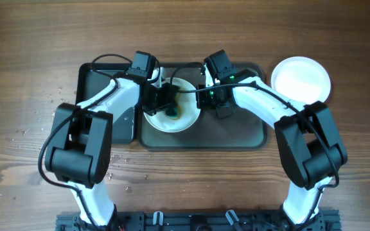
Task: Clean dirty plates on tray and stack at the side
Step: 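Scrub the plate surface with the sponge while the right gripper holds it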
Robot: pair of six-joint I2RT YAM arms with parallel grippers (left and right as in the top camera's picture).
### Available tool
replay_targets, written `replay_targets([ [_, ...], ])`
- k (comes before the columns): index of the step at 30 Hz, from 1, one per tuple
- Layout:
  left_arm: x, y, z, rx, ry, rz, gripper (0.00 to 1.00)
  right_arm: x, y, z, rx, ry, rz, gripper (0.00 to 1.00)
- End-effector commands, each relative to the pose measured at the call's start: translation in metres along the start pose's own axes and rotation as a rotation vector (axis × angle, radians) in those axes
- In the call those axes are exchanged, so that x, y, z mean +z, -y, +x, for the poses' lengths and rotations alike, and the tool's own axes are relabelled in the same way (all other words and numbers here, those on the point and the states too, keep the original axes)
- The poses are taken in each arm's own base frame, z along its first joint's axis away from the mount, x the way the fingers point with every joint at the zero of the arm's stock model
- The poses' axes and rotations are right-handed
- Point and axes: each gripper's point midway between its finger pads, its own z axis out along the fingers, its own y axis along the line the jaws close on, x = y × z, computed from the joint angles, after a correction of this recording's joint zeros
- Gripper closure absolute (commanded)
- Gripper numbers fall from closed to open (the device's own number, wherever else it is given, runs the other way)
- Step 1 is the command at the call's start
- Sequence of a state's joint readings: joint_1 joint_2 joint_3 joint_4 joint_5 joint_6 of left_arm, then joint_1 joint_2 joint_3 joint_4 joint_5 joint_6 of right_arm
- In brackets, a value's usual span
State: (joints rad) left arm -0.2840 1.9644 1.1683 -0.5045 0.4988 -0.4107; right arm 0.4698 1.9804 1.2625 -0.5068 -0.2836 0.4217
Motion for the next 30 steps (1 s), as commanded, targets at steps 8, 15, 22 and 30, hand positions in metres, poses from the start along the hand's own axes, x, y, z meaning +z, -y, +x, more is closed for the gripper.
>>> replay_targets([
  [8,-0.054,0.062,-0.013,0.128,0.109,0.079,0.96,0.010,-0.007,0.010,-0.009,-0.034,-0.032,0.96],
  [15,-0.072,0.015,-0.020,0.086,0.206,-0.207,0.96,0.010,-0.007,0.009,-0.009,-0.033,-0.033,0.96],
  [22,-0.059,-0.027,-0.019,0.056,0.218,-0.372,0.95,0.010,-0.008,0.009,-0.009,-0.032,-0.033,0.96],
  [30,-0.028,-0.061,-0.013,-0.052,0.169,-0.462,0.96,0.010,-0.008,0.009,-0.009,-0.032,-0.033,0.96],
])
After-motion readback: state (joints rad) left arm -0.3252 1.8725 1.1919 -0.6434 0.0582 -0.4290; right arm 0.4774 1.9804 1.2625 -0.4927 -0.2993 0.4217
